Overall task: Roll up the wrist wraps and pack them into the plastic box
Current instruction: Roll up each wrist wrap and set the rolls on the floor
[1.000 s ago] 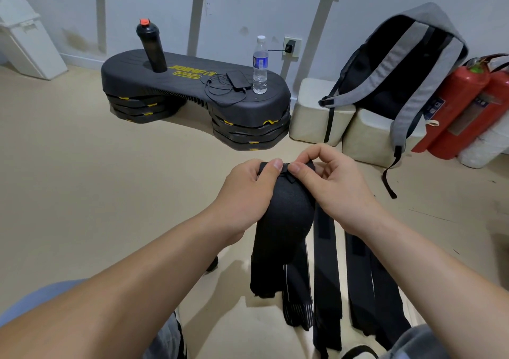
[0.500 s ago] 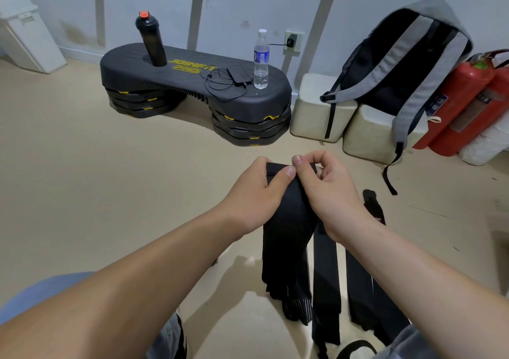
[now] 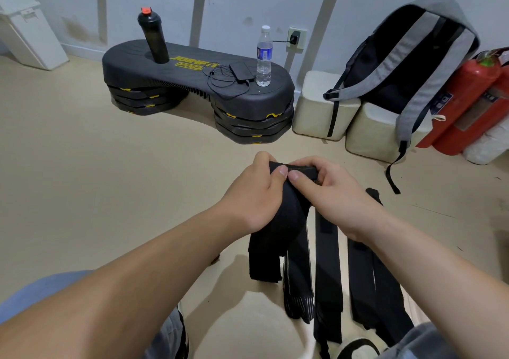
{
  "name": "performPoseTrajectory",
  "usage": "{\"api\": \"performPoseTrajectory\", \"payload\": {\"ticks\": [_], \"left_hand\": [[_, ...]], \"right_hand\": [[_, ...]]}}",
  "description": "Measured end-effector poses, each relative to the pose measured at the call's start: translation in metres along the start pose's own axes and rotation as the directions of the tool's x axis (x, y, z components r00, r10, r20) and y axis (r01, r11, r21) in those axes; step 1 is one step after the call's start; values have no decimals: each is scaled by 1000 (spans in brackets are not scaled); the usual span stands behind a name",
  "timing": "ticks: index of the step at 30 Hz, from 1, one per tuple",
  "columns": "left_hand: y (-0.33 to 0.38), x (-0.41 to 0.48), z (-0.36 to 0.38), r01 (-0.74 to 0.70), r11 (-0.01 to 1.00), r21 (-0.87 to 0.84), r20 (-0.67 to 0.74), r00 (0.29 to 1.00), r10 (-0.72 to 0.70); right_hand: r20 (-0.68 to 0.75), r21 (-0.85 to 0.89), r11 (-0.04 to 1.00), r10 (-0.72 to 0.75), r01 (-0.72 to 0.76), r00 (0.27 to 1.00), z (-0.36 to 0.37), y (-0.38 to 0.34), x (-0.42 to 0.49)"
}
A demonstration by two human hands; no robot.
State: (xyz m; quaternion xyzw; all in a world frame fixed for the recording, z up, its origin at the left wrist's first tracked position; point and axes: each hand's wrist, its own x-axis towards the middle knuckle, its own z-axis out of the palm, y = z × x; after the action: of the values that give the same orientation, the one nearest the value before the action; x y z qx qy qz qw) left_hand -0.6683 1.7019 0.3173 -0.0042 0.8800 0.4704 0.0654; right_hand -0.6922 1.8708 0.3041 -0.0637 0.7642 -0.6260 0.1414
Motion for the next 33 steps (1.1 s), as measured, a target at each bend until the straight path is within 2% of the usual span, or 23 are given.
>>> {"api": "performPoseTrajectory", "payload": {"ticks": [5,9,12,16,21,24,26,29,33], "left_hand": [[-2,-1,-7,-78,997,2,6,997,78],[-3,-2,-6,-71,994,-80,15,997,73],[-1,0,-8,26,969,-247,19,1000,-22],[3,3,-13,189,896,-401,173,977,-128],[-1,3,-9,200,850,-487,204,973,-112],[-1,4,-6,203,811,-549,179,976,-122],[-2,4,-4,184,828,-529,131,982,-135],[-2,4,-4,168,845,-508,74,986,-151],[0,4,-6,139,840,-525,42,990,-137]], "right_hand": [[-10,83,996,-24,25,1000,-1,-4,-3],[-54,-74,991,-114,109,992,0,-4,-3],[-71,-234,950,-228,206,971,1,-5,-4],[-55,-290,908,-330,301,942,2,-7,-7],[-34,-350,888,-330,298,943,3,-5,-8],[-76,-321,916,-280,242,957,6,-5,-7],[-85,-261,950,-203,175,976,8,-5,-7],[-20,-79,996,-47,45,999,8,-5,-5],[73,188,979,72,-84,995,0,-10,0]]}}
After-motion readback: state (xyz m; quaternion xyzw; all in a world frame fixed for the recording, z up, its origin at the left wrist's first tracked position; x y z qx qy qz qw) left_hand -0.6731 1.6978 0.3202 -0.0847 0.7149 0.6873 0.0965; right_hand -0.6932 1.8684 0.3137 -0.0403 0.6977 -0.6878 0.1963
